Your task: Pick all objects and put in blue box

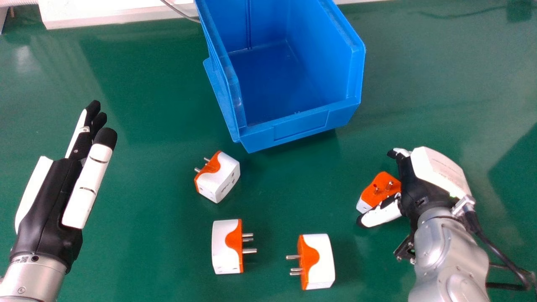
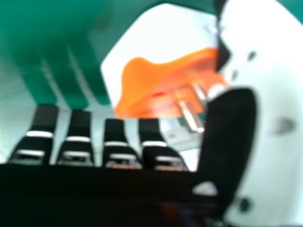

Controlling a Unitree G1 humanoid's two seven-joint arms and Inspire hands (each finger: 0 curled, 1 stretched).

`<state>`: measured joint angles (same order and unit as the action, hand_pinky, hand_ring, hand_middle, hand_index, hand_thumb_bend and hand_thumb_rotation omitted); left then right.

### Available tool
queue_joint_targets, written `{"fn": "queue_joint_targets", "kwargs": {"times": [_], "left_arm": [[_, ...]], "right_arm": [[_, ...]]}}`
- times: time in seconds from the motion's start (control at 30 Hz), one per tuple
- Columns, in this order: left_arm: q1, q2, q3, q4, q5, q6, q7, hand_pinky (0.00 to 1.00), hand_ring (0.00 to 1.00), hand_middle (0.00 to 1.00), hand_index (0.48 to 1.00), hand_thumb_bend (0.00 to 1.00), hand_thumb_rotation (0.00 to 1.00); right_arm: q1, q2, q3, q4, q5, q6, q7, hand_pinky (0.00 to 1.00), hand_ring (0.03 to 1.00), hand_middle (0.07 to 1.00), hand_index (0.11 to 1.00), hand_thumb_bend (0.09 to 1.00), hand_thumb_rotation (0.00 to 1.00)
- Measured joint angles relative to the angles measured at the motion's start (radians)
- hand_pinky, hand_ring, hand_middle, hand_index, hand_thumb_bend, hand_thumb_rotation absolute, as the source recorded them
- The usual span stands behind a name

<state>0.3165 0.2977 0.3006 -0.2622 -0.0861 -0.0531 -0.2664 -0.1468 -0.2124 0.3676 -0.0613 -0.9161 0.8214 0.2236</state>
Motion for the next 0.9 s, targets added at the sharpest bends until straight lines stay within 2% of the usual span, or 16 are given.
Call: {"fn": "queue_joint_targets", "kwargs": {"times": [0.23, 0.37, 0.53, 0.83, 0.9], "left_arm": [[0.0, 0.003, 0.001, 0.0, -0.011, 0.0, -0.003, 1.0, 1.0, 1.0, 1.0, 0.57, 1.0], [0.001, 0.007, 0.001, -0.002, -0.012, 0.001, -0.004, 1.0, 1.0, 1.0, 1.0, 0.56, 1.0], [0.003, 0.009, 0.002, -0.018, -0.012, 0.001, -0.008, 1.0, 1.0, 1.0, 1.0, 0.57, 1.0], [0.004, 0.009, 0.006, -0.02, -0.013, 0.001, -0.013, 1.0, 1.0, 1.0, 1.0, 0.56, 1.0], [0.006, 0.009, 0.007, -0.025, -0.013, 0.003, -0.012, 1.0, 1.0, 1.0, 1.0, 0.57, 1.0]], "right_arm": [[0.002, 0.0, 0.0, -0.001, 0.0, 0.001, -0.006, 0.82, 0.891, 0.921, 0.858, 0.624, 0.07], [0.004, 0.0, 0.003, -0.002, -0.002, 0.002, -0.008, 0.82, 0.891, 0.92, 0.855, 0.623, 0.06], [0.0, -0.005, 0.011, -0.003, -0.004, 0.009, 0.0, 0.81, 0.885, 0.916, 0.851, 0.62, 0.06], [-0.033, -0.033, 0.027, 0.001, -0.005, 0.03, 0.044, 0.77, 0.858, 0.882, 0.832, 0.61, 0.03], [-0.038, -0.042, 0.027, 0.001, -0.002, 0.029, 0.054, 0.55, 0.702, 0.744, 0.791, 0.581, 0.02]]}}
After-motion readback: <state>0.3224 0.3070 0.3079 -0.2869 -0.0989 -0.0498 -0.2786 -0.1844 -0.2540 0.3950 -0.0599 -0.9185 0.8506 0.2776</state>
